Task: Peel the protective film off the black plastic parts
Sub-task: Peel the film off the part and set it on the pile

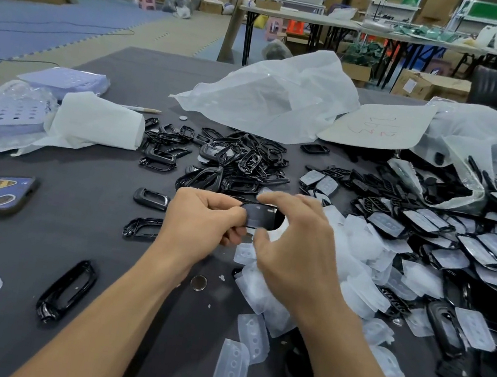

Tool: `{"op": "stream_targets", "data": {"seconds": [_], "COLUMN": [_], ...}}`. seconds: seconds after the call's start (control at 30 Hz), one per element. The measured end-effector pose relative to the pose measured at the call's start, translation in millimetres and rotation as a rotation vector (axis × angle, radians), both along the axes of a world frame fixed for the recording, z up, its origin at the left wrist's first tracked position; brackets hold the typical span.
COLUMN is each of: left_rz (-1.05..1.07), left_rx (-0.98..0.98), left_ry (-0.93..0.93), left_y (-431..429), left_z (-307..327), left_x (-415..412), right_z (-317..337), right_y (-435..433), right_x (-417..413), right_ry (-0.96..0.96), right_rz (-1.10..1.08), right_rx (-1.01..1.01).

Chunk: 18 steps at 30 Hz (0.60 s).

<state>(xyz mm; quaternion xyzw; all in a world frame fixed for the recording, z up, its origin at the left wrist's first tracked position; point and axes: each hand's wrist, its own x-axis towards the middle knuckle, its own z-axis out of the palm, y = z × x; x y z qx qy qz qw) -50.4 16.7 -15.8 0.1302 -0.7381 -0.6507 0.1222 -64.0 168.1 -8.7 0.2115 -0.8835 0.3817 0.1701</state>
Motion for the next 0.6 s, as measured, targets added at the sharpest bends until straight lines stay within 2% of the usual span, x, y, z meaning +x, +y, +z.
{"op": "stream_targets", "data": {"seconds": [0.1,0.2,0.33,0.4,0.47,0.53,0.6], "left_rz": [-0.03,-0.004,0.175,0.257,0.235,0.132,0.007], "left_rx": [0.065,0.063,-0.287,-0.491,-0.594,-0.675,-0.784], "left_ry": [-0.024,-0.02,0.029,0.042,0.041,0.039,0.039], "left_y": [-0.2,-0.6,-9.5,-13.9,-17.3,-16.7,-13.6], "left_z": [-2.2,-4.1,-6.0,-4.9,-5.4,-8.1,-12.6], "left_x": [-1.1,-2.0,-1.3,0.8,0.1,-1.6,-4.5], "right_z": [2.5,10.3,23.9,29.7,30.8,25.6,15.9], "right_y": [-1.5,6.0,39.4,64.2,80.9,76.6,56.9], "right_x": [0.7,-3.5,-24.1,-37.9,-45.3,-44.5,-38.7], "right_ry": [0.011,-0.091,-0.21,-0.173,-0.143,-0.134,-0.095], "right_rz": [0.021,-0.002,-0.169,-0.375,-0.583,-0.603,-0.476], "right_rx": [0.064,0.063,0.075,0.087,0.108,0.107,0.147]}}
